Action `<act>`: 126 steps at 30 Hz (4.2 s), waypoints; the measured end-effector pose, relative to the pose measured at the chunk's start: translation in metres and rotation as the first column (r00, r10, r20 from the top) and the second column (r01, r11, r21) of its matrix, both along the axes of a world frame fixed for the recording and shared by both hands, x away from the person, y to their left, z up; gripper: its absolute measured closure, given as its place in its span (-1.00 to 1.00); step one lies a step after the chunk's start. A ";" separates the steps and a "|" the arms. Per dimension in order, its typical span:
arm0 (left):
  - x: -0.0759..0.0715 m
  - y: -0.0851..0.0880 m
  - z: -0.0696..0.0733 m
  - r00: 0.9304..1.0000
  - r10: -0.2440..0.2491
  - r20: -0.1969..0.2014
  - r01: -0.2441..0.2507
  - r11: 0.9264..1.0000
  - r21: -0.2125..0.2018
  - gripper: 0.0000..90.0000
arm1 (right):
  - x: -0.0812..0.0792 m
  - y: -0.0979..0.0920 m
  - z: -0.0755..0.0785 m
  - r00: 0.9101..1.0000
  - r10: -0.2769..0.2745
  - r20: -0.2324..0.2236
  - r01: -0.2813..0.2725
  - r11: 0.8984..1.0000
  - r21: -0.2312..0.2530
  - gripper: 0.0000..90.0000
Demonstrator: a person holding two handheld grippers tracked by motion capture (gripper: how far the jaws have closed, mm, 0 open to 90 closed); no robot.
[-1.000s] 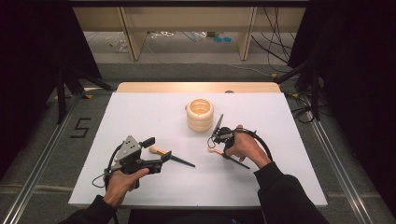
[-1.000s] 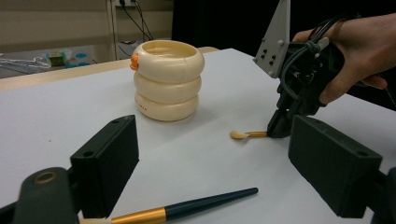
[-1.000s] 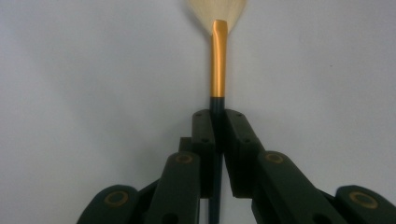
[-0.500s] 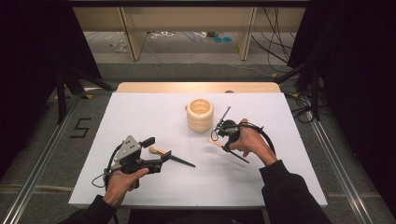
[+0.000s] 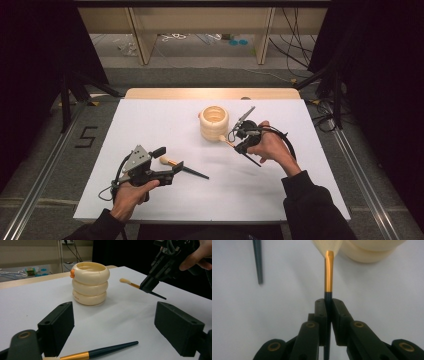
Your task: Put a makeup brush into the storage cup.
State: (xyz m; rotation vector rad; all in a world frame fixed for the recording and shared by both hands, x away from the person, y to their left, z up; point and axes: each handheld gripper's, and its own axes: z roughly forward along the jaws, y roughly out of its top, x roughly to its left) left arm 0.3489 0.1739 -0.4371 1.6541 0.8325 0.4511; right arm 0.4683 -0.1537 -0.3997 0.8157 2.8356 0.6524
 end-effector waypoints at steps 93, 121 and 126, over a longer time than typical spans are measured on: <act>0.003 0.001 0.000 1.000 -0.012 0.007 0.012 1.000 -0.001 -0.65 | 0.086 0.021 0.007 0.890 -0.321 0.323 -0.009 0.697 0.717 0.85; 0.003 0.000 0.000 1.000 -0.013 0.008 0.013 1.000 -0.001 -0.65 | 0.090 0.022 -0.020 0.904 -0.336 0.265 0.048 0.695 0.717 0.84; 0.003 0.000 0.000 1.000 -0.013 0.007 0.013 1.000 -0.002 -0.65 | 0.089 0.022 -0.023 0.913 -0.335 0.234 0.069 0.691 0.720 0.84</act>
